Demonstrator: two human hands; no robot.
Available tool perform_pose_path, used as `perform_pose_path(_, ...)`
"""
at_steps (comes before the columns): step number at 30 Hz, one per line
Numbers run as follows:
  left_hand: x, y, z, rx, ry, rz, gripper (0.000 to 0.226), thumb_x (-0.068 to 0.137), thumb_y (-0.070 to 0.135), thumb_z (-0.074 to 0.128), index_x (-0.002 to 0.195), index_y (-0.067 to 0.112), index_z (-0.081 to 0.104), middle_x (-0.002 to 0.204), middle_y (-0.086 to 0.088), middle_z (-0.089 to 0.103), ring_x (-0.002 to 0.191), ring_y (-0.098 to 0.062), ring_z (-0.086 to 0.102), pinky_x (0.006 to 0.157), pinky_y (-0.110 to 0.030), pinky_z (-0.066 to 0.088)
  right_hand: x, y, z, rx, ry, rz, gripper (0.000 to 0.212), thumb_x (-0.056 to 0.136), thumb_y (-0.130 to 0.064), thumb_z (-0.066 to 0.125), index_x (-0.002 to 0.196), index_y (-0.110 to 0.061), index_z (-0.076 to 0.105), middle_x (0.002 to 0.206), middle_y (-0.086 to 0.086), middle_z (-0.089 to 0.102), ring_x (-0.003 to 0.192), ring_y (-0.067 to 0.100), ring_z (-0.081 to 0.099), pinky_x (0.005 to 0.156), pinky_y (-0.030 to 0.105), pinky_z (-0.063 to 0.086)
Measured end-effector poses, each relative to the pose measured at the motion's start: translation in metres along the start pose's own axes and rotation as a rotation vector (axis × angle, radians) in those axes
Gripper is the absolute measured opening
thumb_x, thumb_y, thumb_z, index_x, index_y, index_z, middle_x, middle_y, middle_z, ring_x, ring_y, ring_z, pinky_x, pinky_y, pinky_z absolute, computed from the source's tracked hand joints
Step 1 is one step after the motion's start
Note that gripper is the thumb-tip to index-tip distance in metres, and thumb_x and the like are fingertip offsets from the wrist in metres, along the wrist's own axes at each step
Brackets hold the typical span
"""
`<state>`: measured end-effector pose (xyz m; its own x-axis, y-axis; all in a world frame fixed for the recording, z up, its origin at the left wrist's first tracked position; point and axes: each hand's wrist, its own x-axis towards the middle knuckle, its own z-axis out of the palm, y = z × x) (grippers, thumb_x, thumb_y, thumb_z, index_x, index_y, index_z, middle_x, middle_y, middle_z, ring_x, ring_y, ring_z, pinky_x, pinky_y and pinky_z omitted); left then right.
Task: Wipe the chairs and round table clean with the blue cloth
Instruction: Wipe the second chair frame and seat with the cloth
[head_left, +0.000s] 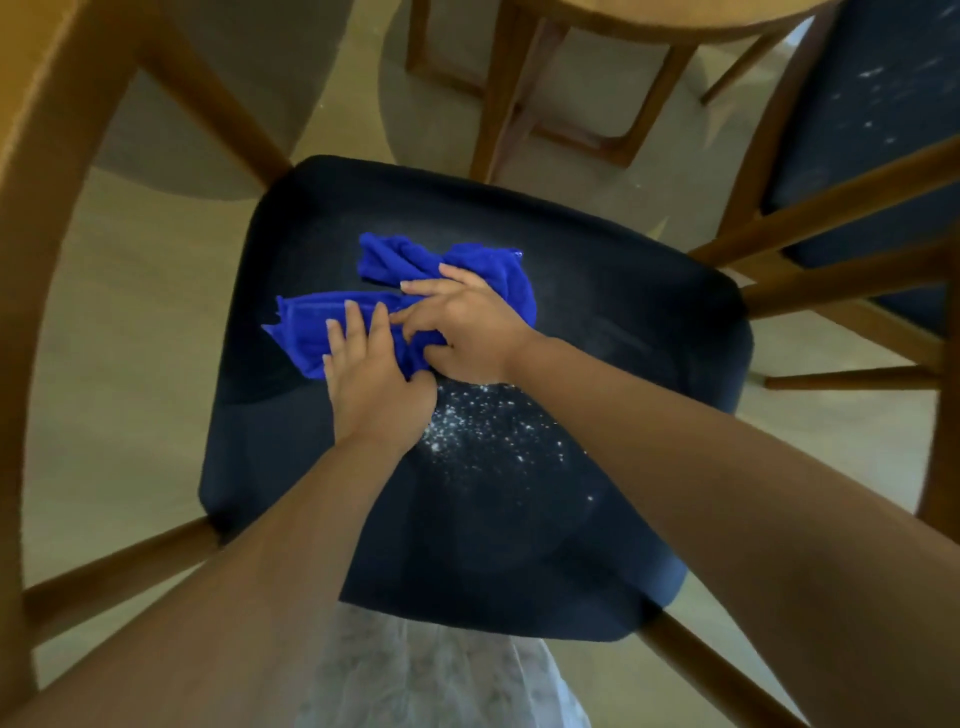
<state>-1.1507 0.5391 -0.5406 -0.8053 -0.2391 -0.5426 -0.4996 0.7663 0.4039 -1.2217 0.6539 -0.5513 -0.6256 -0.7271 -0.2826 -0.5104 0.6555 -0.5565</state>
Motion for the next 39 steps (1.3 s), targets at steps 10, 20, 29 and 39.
perform_pose_path(10,-0.031,0.063,0.029,0.238,-0.154,0.406,0.078,0.089,0.022,0.051,0.15,0.019,0.002,0.157,-0.003,-0.01,0.144,-0.023,-0.013,0.116,-0.04,0.001,-0.116,0.055,-0.005,0.131,0.311,0.534,0.022,0.084,-0.008,0.054,0.1,-0.016,0.066,0.137,-0.009,0.051,0.14,0.012,0.025,0.113,0.027,-0.001)
perform_pose_path(20,-0.048,0.009,0.001,0.347,-0.207,0.414,0.072,0.093,0.019,0.047,0.149,0.017,0.002,0.157,-0.004,-0.01,0.144,-0.022,-0.013,0.117,-0.039,0.0,-0.181,0.031,0.033,0.278,0.611,1.102,0.021,0.085,-0.01,0.049,0.104,-0.015,0.058,0.145,-0.008,0.041,0.142,0.017,0.021,0.116,0.04,0.003)
perform_pose_path(29,-0.045,-0.049,-0.043,0.317,-0.232,0.321,0.071,0.091,0.017,0.046,0.15,0.016,0.005,0.158,-0.003,-0.007,0.144,-0.021,-0.009,0.116,-0.039,0.003,-0.182,-0.019,0.062,0.353,0.757,1.656,0.045,0.089,-0.016,0.044,0.134,-0.021,0.042,0.148,0.003,0.035,0.138,0.024,0.025,0.111,0.049,0.015)
perform_pose_path(39,-0.034,-0.089,-0.066,0.312,-0.129,0.134,0.074,0.089,0.009,0.045,0.149,0.015,0.003,0.158,-0.006,-0.003,0.145,-0.025,-0.001,0.117,-0.042,0.016,-0.027,-0.089,0.071,0.289,0.666,1.407,0.048,0.088,-0.02,0.046,0.134,-0.03,0.037,0.151,-0.013,0.028,0.138,0.017,0.02,0.102,0.048,0.018)
